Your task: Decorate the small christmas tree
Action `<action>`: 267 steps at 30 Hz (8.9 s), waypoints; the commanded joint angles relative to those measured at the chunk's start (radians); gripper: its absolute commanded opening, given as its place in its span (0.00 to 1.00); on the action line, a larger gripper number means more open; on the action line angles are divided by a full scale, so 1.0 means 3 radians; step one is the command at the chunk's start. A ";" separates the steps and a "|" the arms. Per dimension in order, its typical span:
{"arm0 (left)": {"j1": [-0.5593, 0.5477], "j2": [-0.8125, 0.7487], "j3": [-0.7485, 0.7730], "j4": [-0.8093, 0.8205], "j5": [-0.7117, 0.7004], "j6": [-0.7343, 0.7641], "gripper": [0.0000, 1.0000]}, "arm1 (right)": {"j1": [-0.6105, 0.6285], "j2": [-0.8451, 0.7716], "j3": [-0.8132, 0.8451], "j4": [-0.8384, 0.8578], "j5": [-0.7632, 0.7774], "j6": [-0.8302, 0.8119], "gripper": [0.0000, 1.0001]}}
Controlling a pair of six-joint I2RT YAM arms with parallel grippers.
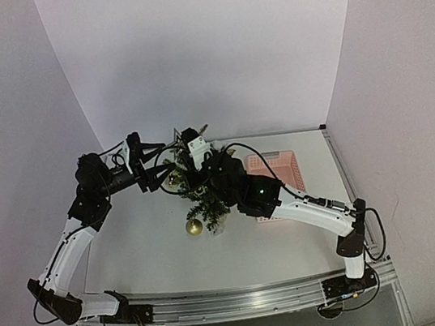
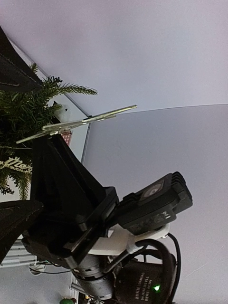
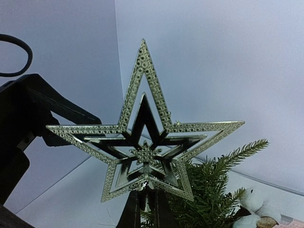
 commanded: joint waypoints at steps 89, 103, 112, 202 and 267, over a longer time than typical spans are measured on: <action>0.0241 0.0257 0.0043 0.0926 0.1366 -0.0849 0.00 | -0.0893 0.0213 0.0985 -0.0629 -0.4040 0.0588 0.33; 0.0242 0.0247 0.0036 0.0844 0.1394 -0.0792 0.00 | -0.0895 0.0299 0.1041 -0.0427 -0.4111 0.0689 0.21; 0.0240 0.0236 0.0046 0.0853 0.1396 -0.0819 0.00 | -0.0893 0.0293 0.1009 -0.0361 -0.4149 0.0757 0.08; 0.0320 0.0130 -0.1011 0.0722 0.0239 0.0119 0.85 | -0.1469 -0.0489 -0.0927 0.0612 -0.3782 0.0243 0.00; 0.0322 0.0103 -0.0985 0.0653 0.0230 0.0195 0.86 | -0.1402 -0.0745 -0.1760 0.0938 -0.3508 -0.0200 0.19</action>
